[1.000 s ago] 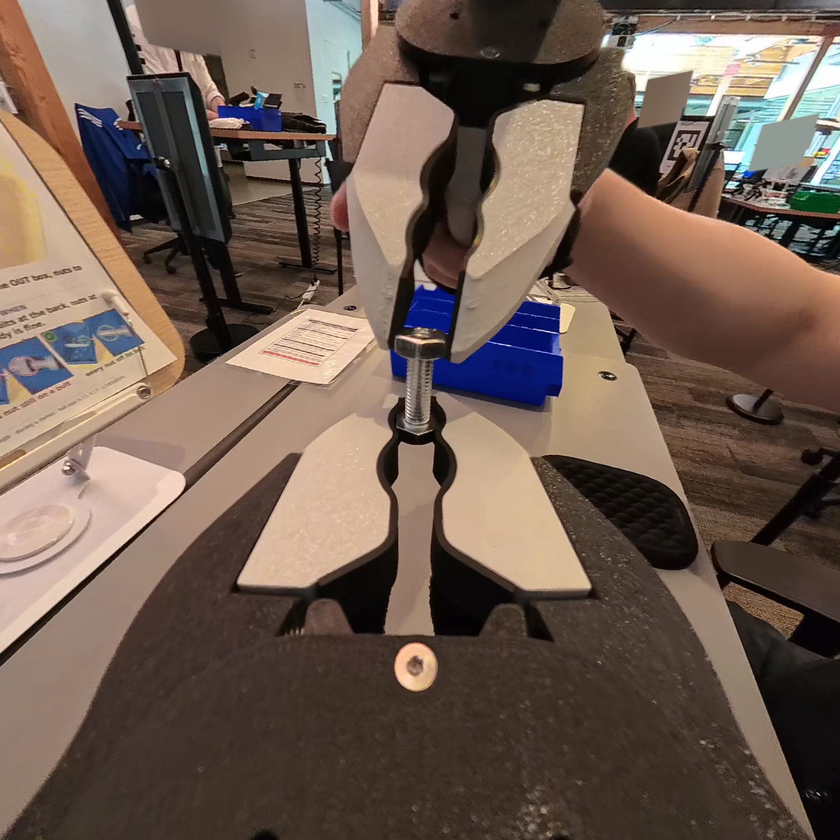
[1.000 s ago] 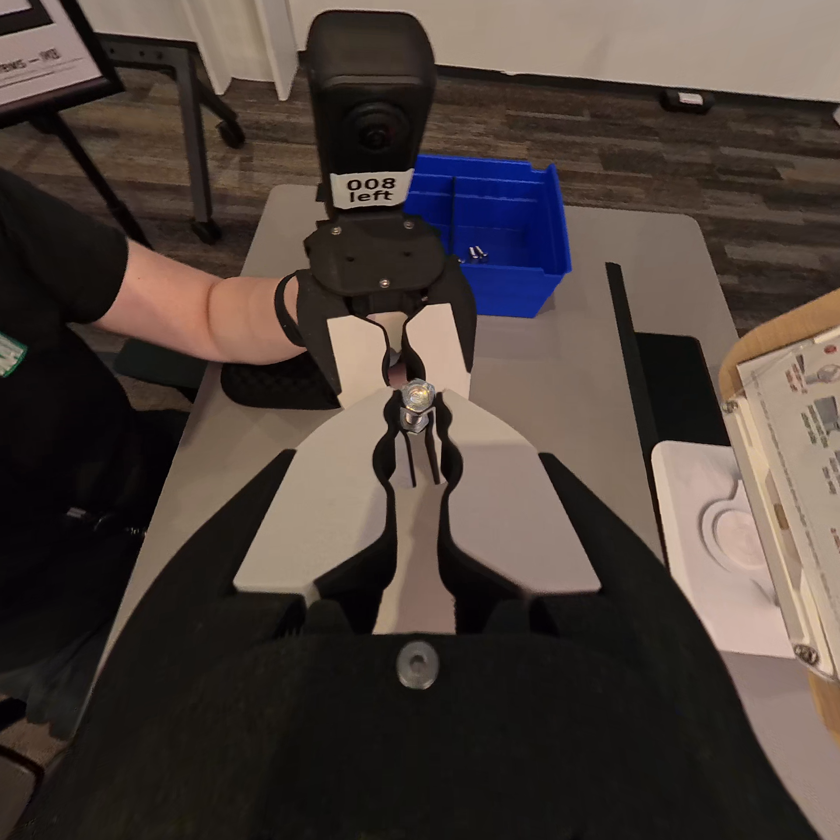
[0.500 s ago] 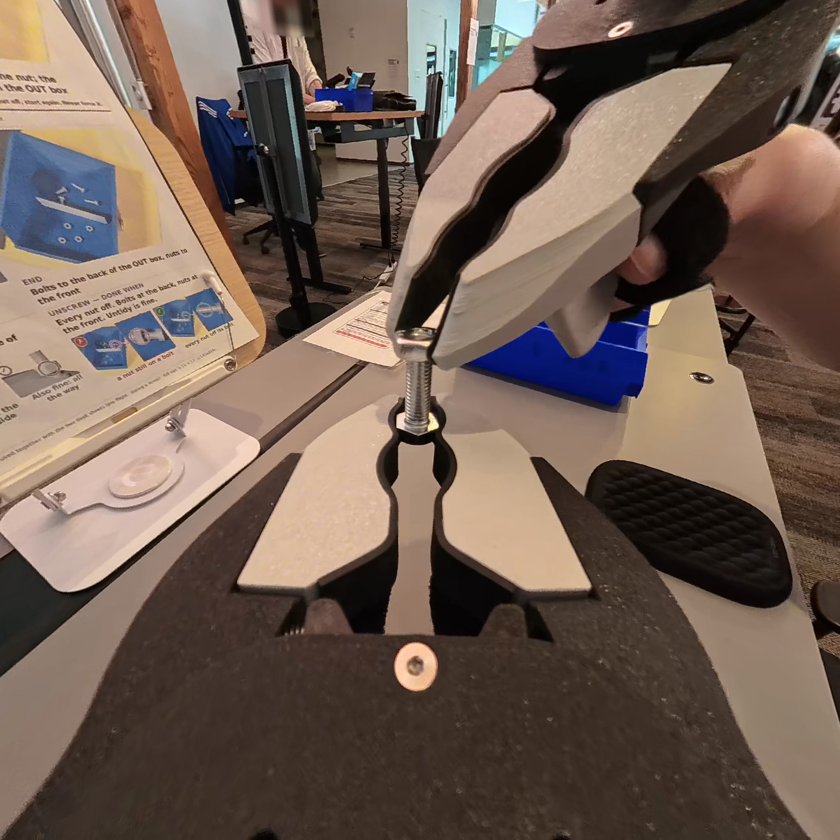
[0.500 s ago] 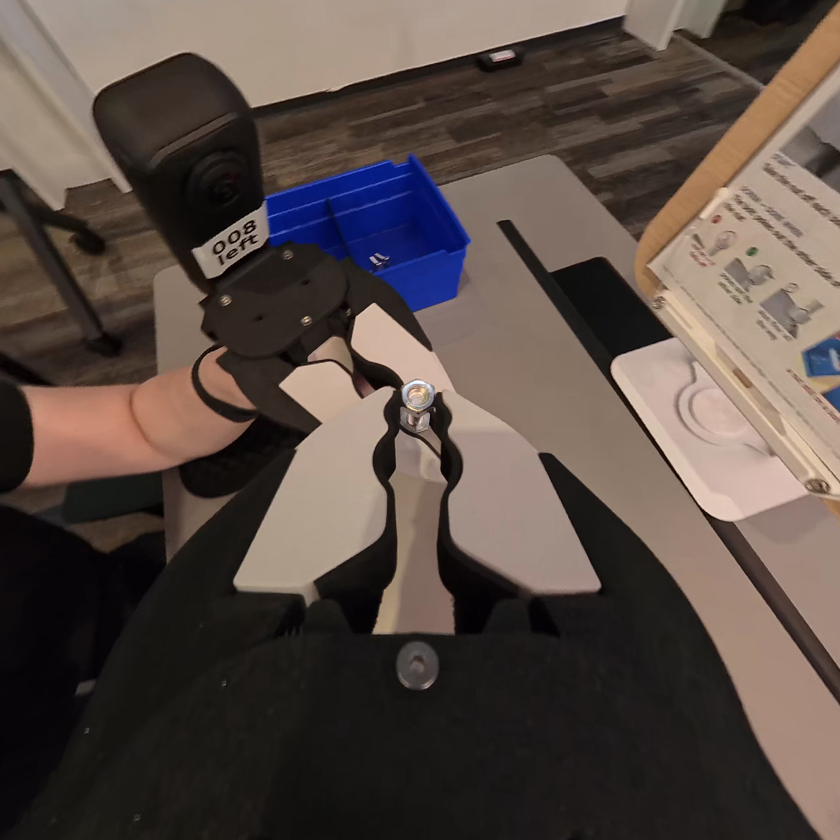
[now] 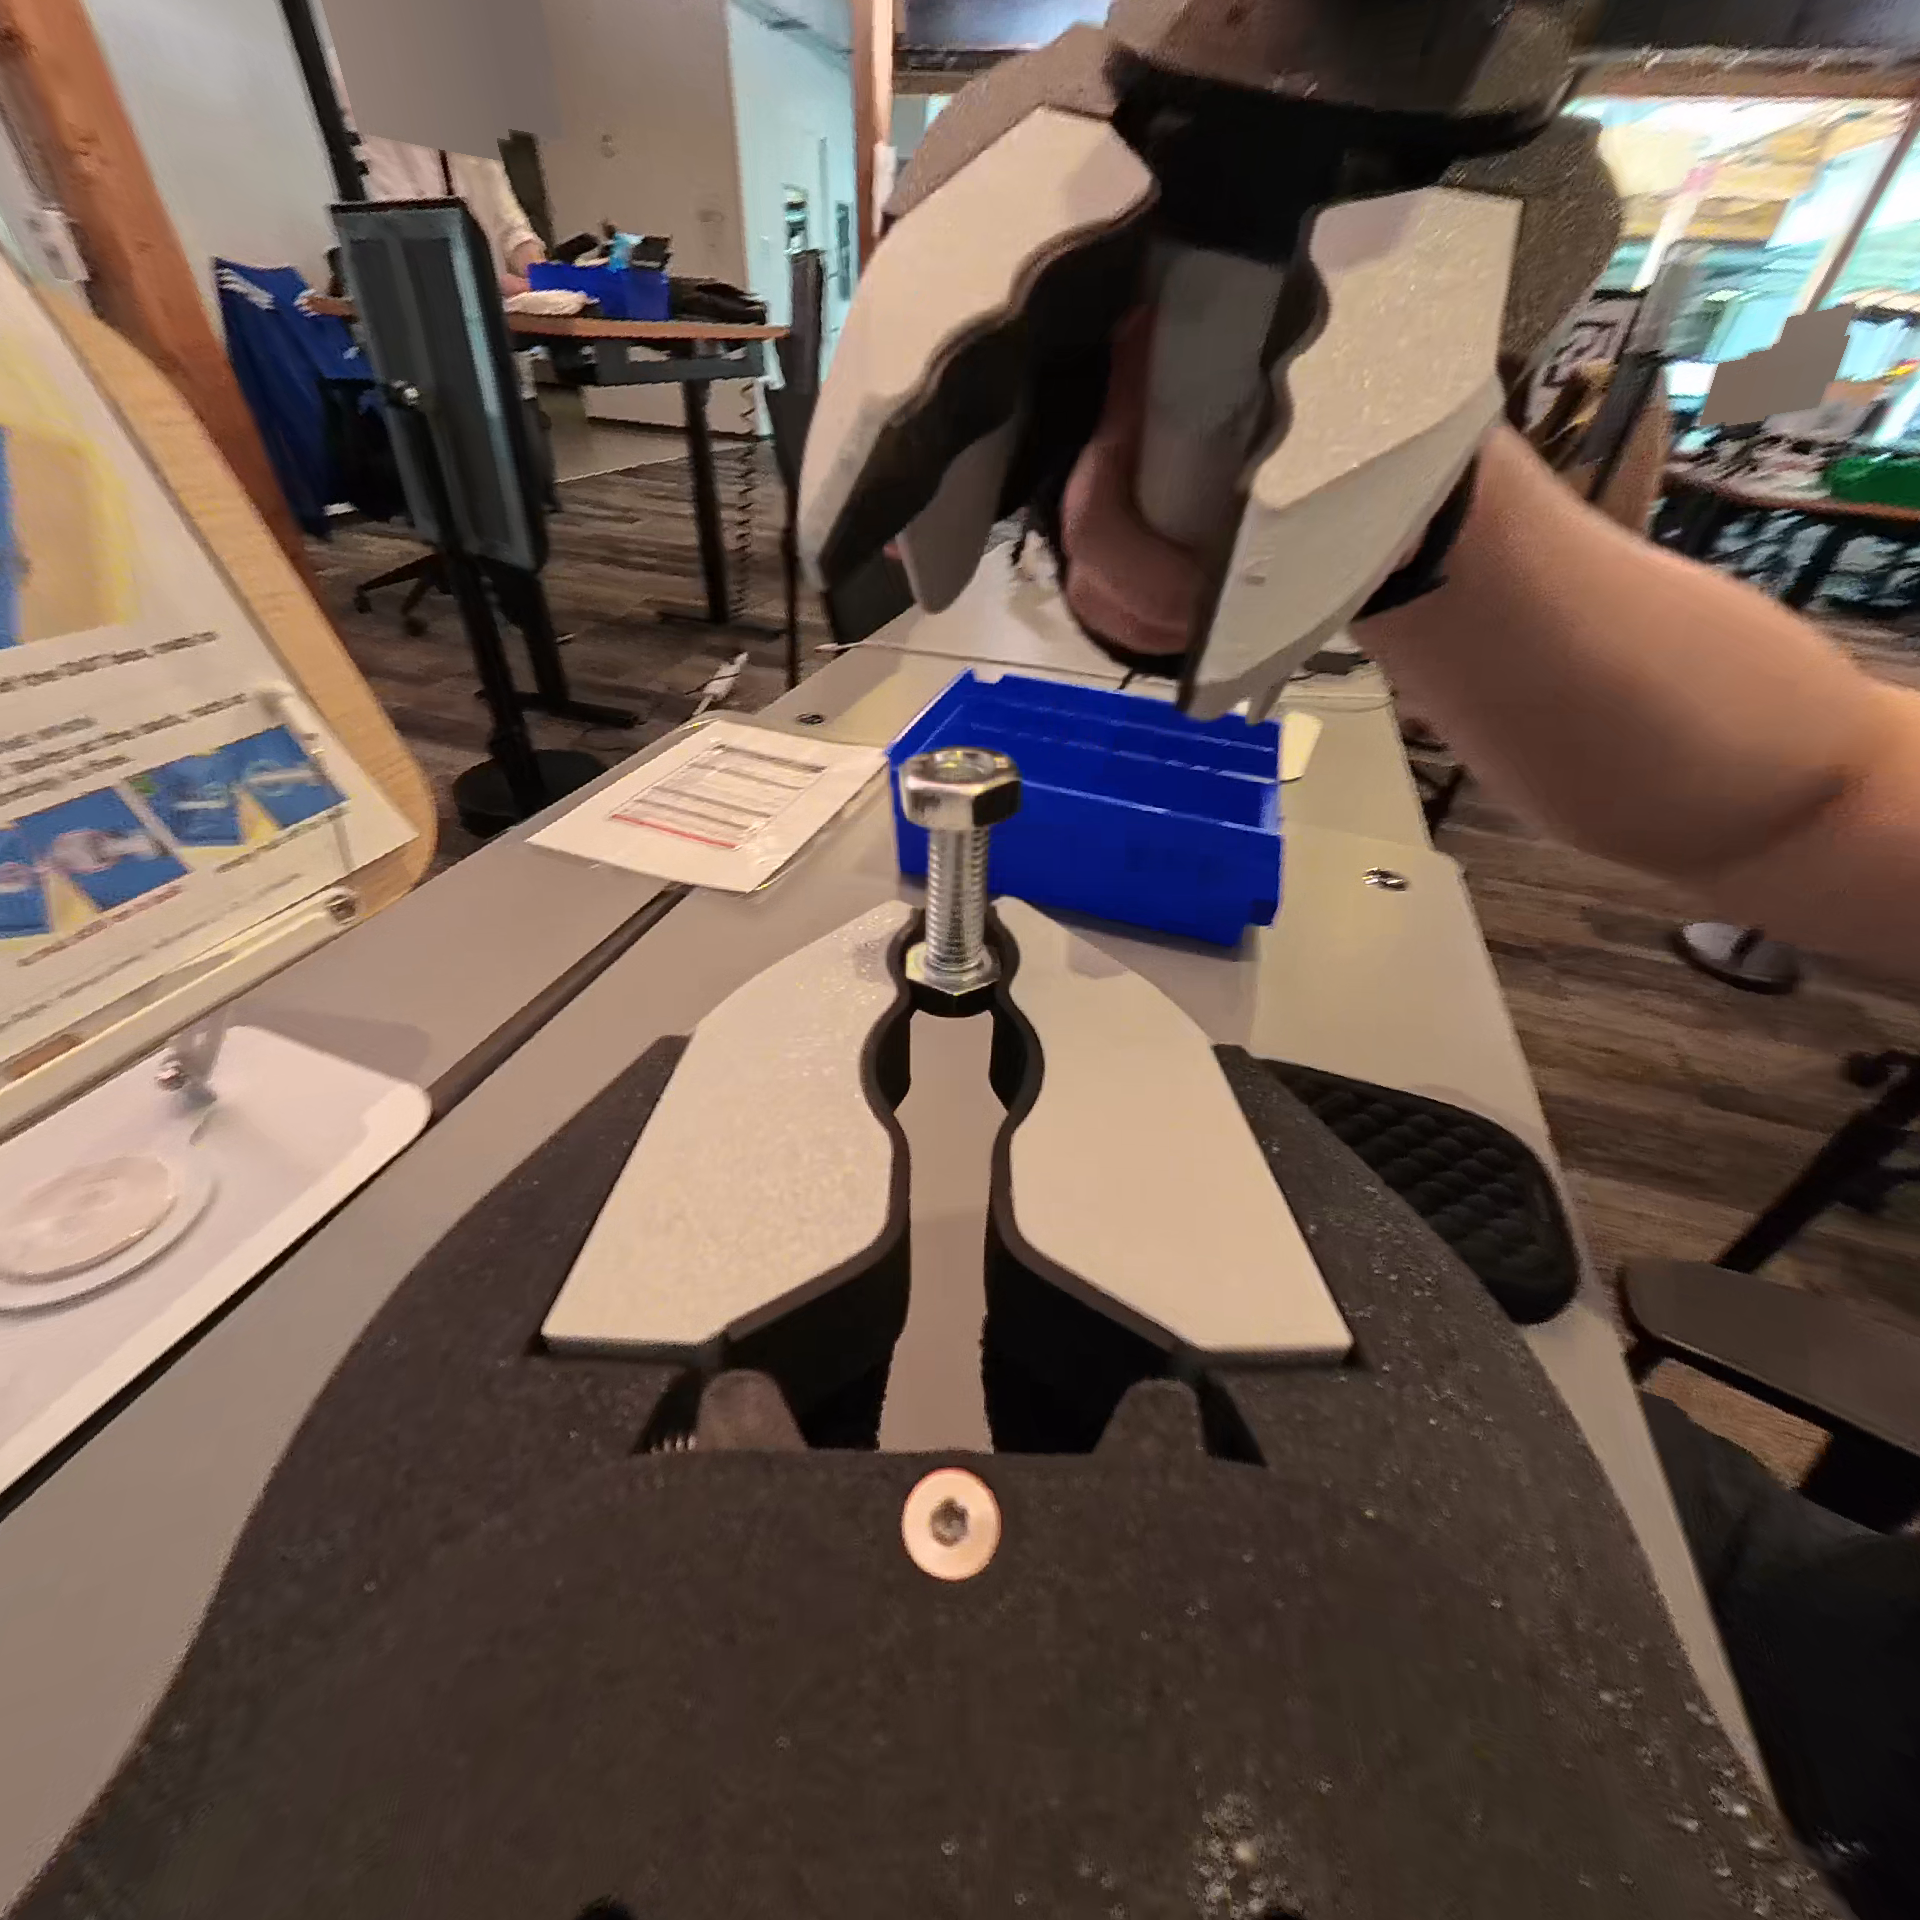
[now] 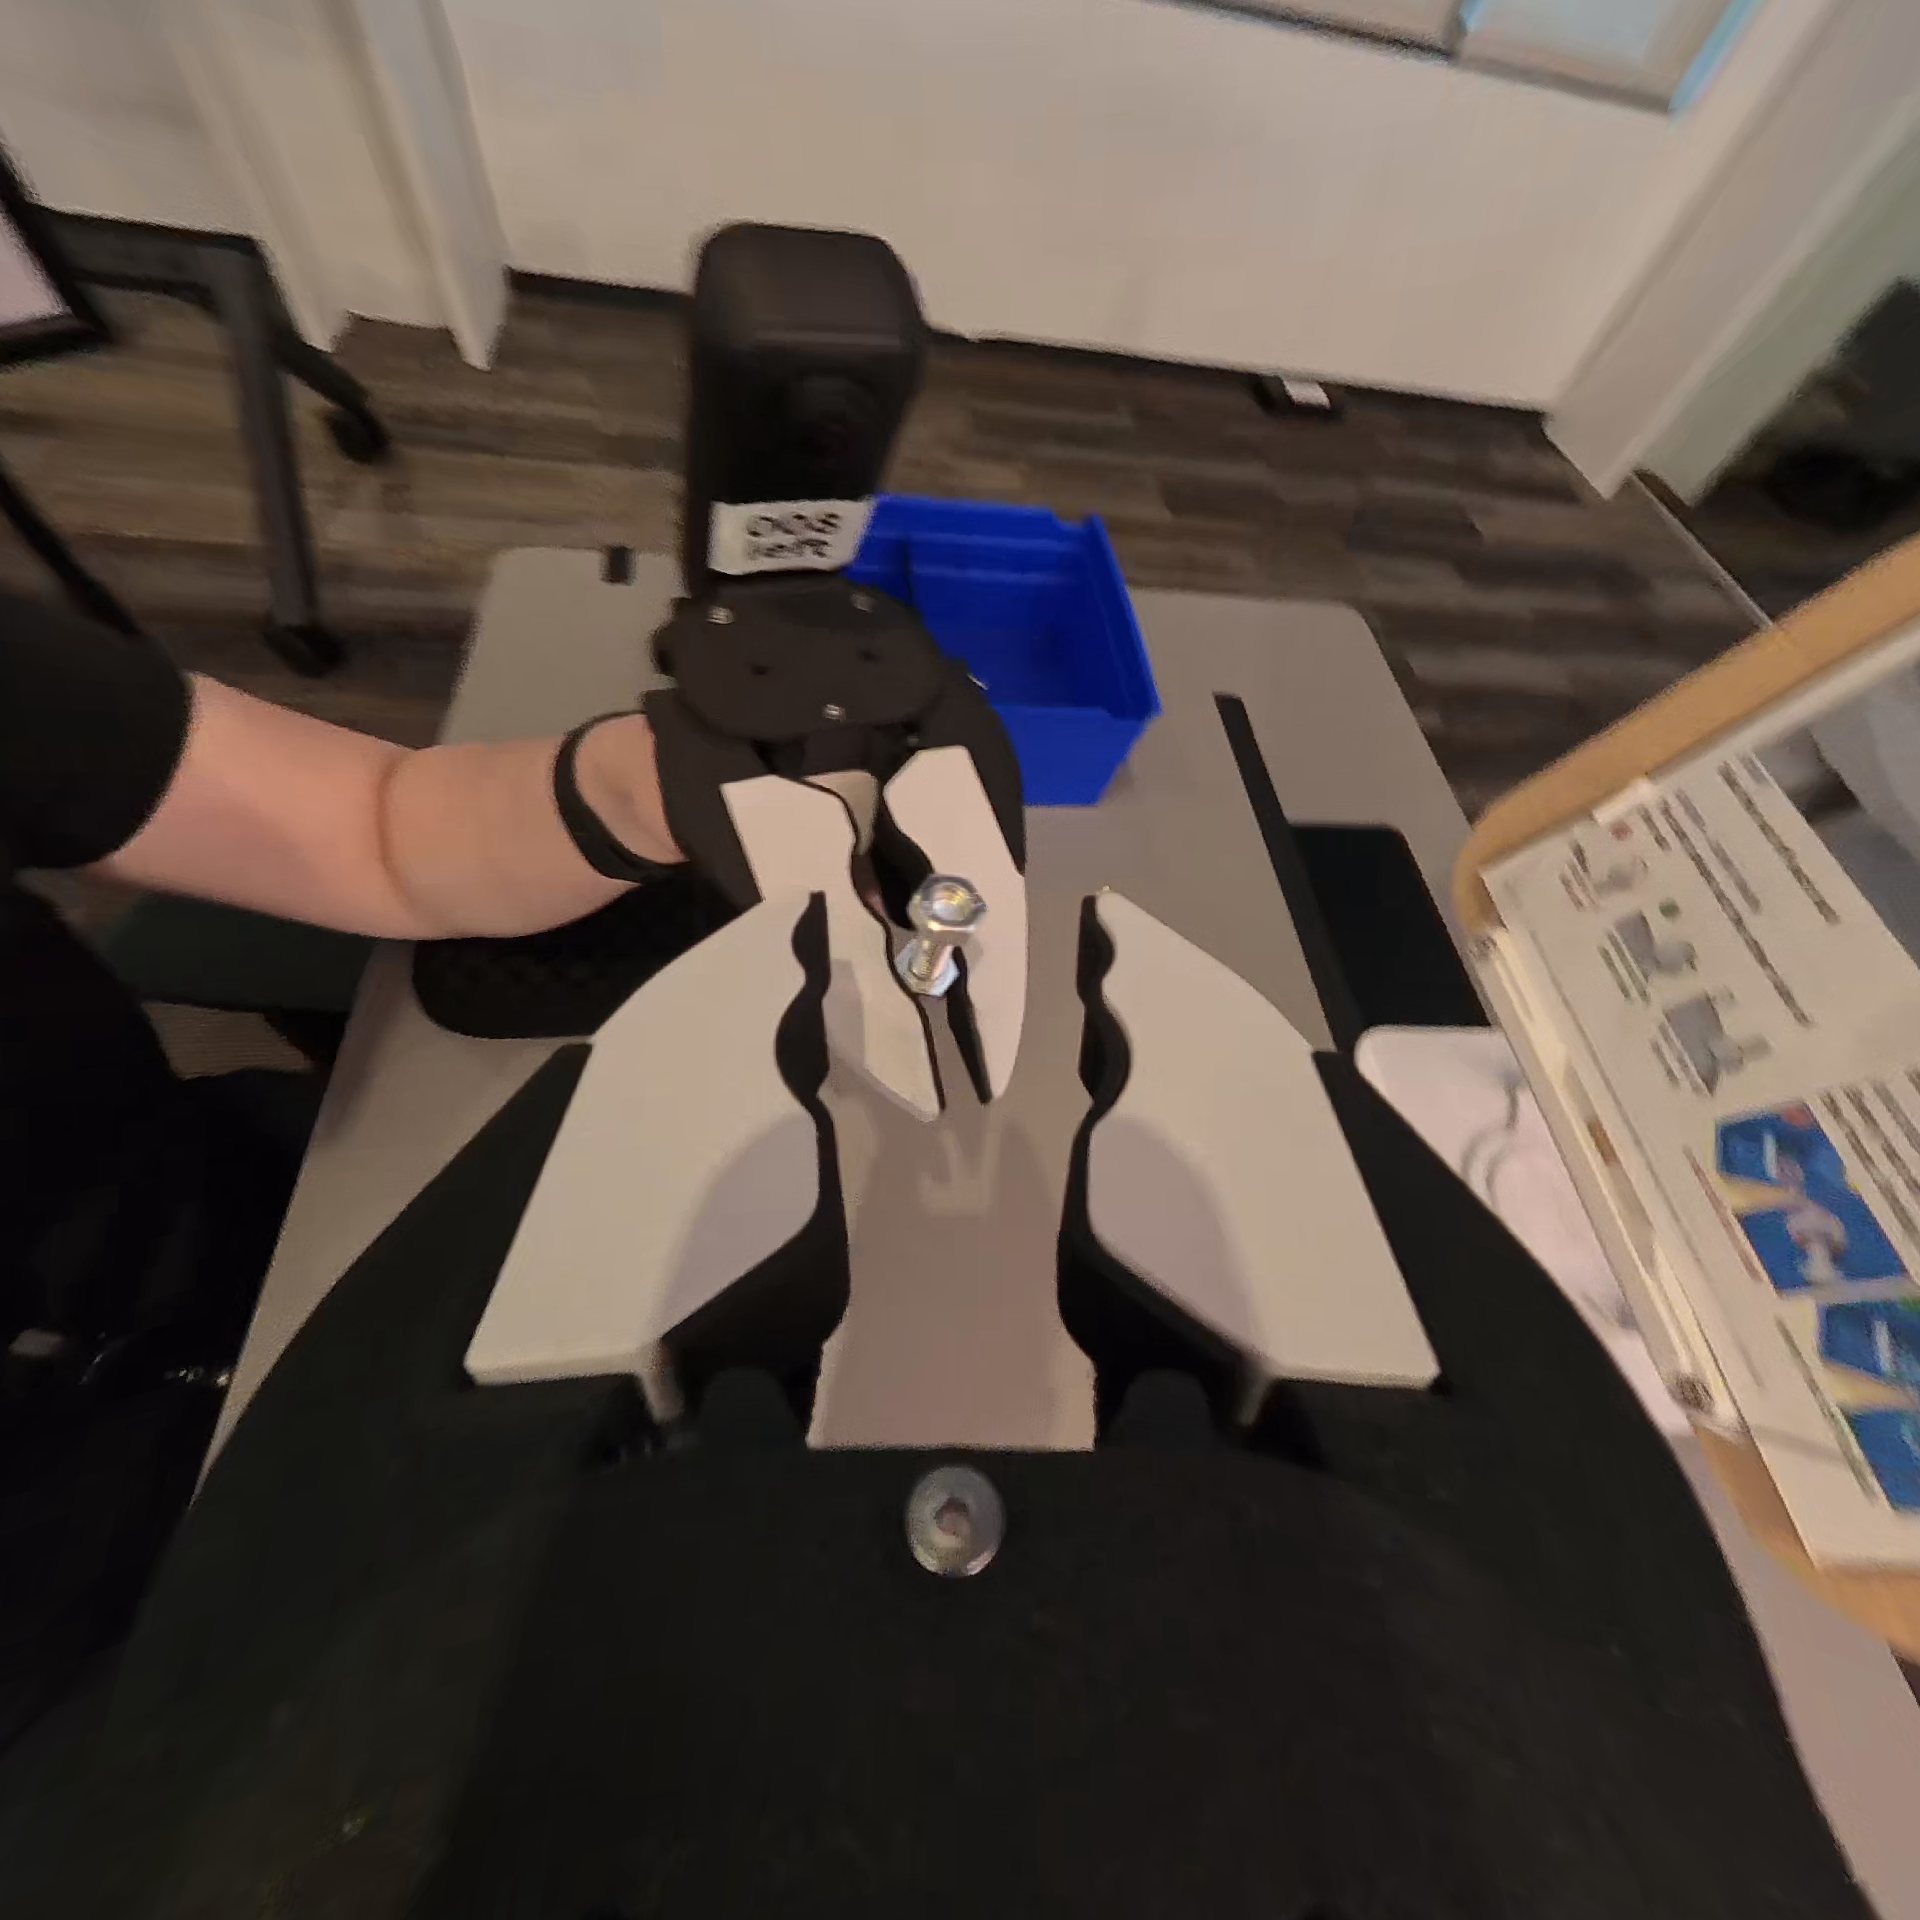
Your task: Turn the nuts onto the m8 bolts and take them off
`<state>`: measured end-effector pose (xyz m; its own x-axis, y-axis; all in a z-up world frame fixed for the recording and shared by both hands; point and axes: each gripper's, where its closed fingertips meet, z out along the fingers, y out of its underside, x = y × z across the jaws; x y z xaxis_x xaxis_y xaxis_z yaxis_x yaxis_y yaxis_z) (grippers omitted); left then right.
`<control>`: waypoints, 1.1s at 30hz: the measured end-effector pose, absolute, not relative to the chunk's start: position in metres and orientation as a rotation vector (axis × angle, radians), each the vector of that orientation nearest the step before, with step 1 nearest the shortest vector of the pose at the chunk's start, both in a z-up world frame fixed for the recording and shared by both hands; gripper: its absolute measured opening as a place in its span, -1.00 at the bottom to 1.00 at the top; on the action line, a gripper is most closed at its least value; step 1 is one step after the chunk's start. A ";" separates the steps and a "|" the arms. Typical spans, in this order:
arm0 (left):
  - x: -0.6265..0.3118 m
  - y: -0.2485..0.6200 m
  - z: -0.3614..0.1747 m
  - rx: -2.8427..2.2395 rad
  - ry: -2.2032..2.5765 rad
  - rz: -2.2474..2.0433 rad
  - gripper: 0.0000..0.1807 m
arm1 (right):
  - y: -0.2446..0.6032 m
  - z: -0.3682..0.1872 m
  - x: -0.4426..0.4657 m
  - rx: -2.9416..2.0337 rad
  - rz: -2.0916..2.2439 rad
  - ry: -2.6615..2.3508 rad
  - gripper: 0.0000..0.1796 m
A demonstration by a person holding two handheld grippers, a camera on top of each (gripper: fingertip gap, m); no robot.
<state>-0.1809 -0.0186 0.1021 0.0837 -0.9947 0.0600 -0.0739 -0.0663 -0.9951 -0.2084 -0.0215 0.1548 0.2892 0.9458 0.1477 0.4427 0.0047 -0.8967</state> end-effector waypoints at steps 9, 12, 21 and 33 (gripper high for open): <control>-0.181 -0.039 0.116 -1.264 1.195 -1.317 -0.89 | -0.039 0.158 -0.218 -1.431 0.936 -1.297 -0.47; -0.181 -0.041 0.117 -1.257 1.201 -1.334 -0.89 | -0.042 0.155 -0.223 -1.409 0.962 -1.296 -0.48; -0.180 -0.036 0.112 -1.284 1.204 -1.279 -0.89 | -0.039 0.143 -0.225 -1.439 0.877 -1.339 -0.57; -0.182 -0.031 0.111 -1.297 1.187 -1.271 -0.89 | -0.040 0.141 -0.219 -1.453 0.843 -1.349 -0.59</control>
<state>-0.1823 -0.0312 0.1114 -0.0046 -0.9954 0.0961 -0.0276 -0.0959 -0.9950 -0.2186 -0.0402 0.1409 0.1548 0.9814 0.1134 0.3286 0.0571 -0.9427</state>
